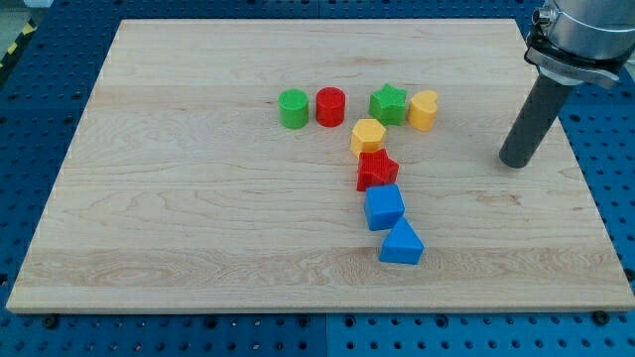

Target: Place the blue blocks and red star in a horizontal line

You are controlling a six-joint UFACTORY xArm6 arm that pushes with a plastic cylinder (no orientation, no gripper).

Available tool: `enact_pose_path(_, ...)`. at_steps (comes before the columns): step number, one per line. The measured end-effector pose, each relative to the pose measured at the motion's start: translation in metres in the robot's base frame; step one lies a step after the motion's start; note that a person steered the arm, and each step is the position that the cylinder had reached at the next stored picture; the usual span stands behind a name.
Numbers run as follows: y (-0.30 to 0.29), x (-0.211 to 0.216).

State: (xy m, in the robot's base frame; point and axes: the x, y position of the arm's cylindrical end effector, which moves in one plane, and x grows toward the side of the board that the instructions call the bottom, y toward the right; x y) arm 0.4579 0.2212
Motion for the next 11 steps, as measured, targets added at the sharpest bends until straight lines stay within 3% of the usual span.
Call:
enact_pose_path(5,-0.001,-0.013)
enact_pose_path(7,-0.001,-0.076)
enact_pose_path(8,-0.003,-0.053)
enact_pose_path(11,-0.062,0.098)
